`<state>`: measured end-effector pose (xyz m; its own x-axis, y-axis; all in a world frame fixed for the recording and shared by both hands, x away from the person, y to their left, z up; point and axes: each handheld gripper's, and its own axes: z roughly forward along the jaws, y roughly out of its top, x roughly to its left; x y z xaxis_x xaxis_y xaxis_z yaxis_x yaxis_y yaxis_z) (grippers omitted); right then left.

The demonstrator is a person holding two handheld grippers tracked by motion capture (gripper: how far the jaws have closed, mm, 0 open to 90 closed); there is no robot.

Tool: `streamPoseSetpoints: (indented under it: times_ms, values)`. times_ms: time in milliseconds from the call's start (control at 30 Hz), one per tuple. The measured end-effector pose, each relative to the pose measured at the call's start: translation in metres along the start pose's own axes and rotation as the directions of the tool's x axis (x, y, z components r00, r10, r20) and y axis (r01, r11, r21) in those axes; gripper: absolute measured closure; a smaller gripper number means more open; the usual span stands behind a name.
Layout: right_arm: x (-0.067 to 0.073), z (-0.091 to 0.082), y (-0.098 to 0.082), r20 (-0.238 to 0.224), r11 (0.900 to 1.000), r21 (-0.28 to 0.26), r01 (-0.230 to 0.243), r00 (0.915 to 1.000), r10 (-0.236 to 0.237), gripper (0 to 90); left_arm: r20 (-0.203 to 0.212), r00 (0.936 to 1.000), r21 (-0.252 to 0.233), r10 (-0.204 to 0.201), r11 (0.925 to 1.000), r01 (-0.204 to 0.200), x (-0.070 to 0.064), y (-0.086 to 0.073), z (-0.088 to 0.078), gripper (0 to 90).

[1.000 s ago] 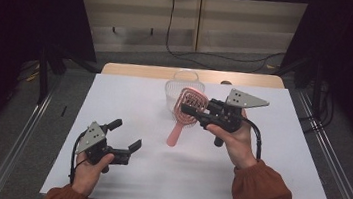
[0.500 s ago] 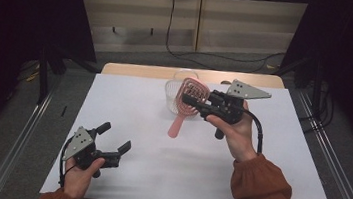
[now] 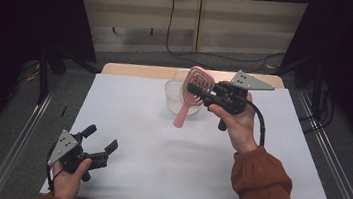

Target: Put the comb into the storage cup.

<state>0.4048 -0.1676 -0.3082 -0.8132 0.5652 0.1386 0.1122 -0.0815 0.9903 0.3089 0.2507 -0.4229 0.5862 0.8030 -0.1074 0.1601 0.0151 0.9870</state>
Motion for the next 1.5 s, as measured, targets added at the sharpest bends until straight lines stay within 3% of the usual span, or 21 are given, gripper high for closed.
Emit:
streamPoseSetpoints:
  times_ms: [200,367,567,867,1000,1233,1333,1500]
  values:
    - [-0.003,0.005,0.007,0.021,1.0,-0.018,0.005,0.9998,-0.005,64.6,-0.016,0.9998,0.011,0.014,0.9998,-0.014,0.001,0.0,0.0,4.2]
    - [-0.01,0.01,0.01,0.038,0.999,-0.027,-0.018,0.9991,0.019,64.6,0.033,0.9991,-0.012,0.026,0.9996,-0.025,0.0,0.001,-0.001,3.5]
    - [-0.02,0.01,0.016,0.07,0.999,-0.037,-0.028,0.9971,0.031,64.6,0.042,0.9979,-0.014,0.05,0.9987,-0.049,-0.001,0.001,0.0,3.2]
    - [-0.025,0.014,0.03,0.098,0.998,-0.065,-0.021,0.9948,0.028,64.6,0.057,0.9968,-0.018,0.056,0.9983,-0.055,-0.002,0.001,0.0,3.2]
    - [-0.03,0.017,0.036,0.107,0.997,-0.075,-0.018,0.9939,0.026,64.6,0.055,0.9977,-0.011,0.041,0.9991,-0.04,-0.002,0.001,0.0,3.2]
    - [-0.04,0.021,0.047,0.15,0.995,-0.096,-0.017,0.9882,0.031,64.6,0.071,0.9966,-0.003,0.041,0.9992,-0.041,-0.004,0.001,0.001,3.2]
    - [-0.047,0.022,0.049,0.16,0.991,-0.126,-0.05,0.9846,0.07,64.6,0.073,0.9961,-0.003,0.049,0.9988,-0.048,-0.003,0.001,0.001,3.2]
    - [-0.052,0.026,0.051,0.19,0.992,-0.119,-0.042,0.9798,0.064,64.6,0.069,0.9962,0.002,0.053,0.9986,-0.053,-0.004,0.001,0.002,3.2]
